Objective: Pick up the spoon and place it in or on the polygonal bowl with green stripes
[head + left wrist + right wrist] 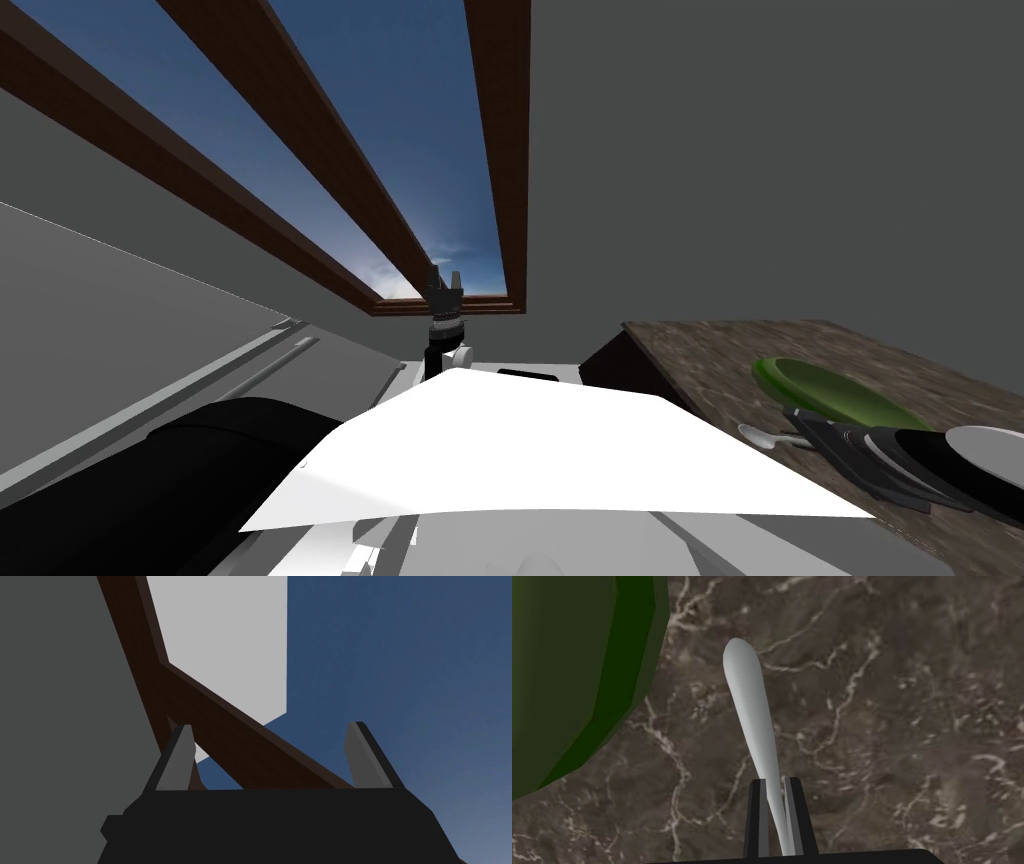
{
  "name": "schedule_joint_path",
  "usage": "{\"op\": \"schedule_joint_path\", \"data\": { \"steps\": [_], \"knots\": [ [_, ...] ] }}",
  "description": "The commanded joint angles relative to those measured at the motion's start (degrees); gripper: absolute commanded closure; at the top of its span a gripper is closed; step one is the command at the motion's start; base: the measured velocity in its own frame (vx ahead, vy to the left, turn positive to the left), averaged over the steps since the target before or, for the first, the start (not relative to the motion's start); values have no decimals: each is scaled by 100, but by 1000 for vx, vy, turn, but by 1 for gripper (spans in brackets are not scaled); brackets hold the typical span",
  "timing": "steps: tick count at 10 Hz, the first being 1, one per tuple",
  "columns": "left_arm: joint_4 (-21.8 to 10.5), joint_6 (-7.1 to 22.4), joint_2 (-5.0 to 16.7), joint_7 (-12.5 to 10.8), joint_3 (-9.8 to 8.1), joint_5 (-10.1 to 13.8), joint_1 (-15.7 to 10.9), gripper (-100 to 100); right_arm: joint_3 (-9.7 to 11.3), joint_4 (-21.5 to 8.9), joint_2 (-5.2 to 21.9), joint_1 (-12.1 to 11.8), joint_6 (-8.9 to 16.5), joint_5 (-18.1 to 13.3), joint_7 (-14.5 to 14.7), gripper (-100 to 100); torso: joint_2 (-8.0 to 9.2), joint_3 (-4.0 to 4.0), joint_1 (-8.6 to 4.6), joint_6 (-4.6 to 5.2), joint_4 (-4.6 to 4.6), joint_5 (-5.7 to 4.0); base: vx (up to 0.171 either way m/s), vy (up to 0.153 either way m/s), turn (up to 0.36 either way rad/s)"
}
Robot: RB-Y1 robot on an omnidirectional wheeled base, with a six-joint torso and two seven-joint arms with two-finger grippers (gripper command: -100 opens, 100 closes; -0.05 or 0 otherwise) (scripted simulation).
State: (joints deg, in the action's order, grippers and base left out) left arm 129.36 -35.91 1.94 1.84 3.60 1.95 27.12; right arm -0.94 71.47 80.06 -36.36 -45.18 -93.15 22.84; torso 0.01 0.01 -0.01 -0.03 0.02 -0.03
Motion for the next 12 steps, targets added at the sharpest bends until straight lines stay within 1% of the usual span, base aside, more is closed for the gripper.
{"op": "schedule_joint_path", "data": {
  "steps": [1,3,4,5,6,7,8,9,11,12],
  "knots": [
    [0,0,0,0,0,0,0,0,0,0,0,0,0,0,0,100,0,0,0,0,0,0,1,0,14],
    [0,0,0,0,0,0,0,0,-5,3,3,6,6,0,2,100,1,0,-2,7,-2,-2,0,0,0],
    [0,0,0,0,0,0,0,0,-5,3,4,6,7,0,2,0,1,0,-2,8,-2,-3,0,0,0],
    [0,0,0,0,0,0,0,0,-86,53,142,64,-158,34,-53,100,2,0,-3,8,-2,-3,-13,18,-89],
    [0,0,0,0,0,0,0,0,-150,94,232,75,-254,60,-77,100,5,2,5,10,-1,2,-39,39,-85],
    [0,0,0,0,0,0,0,0,-136,50,193,55,-193,76,-21,100,14,7,16,10,1,5,-20,18,-12],
    [0,0,0,0,0,0,0,0,-150,57,208,54,-219,82,-27,0,12,6,10,11,0,0,0,0,0],
    [0,0,0,0,0,0,0,0,-150,42,295,226,-299,70,-54,100,7,3,2,10,-1,-2,-35,15,-87],
    [0,0,0,0,0,0,0,0,-182,31,410,427,-413,95,-85,100,20,11,11,11,2,2,-54,32,-64],
    [0,0,0,0,0,0,0,0,-243,20,542,580,-546,146,-108,100,21,11,14,9,3,2,-33,26,-62]
  ]
}}
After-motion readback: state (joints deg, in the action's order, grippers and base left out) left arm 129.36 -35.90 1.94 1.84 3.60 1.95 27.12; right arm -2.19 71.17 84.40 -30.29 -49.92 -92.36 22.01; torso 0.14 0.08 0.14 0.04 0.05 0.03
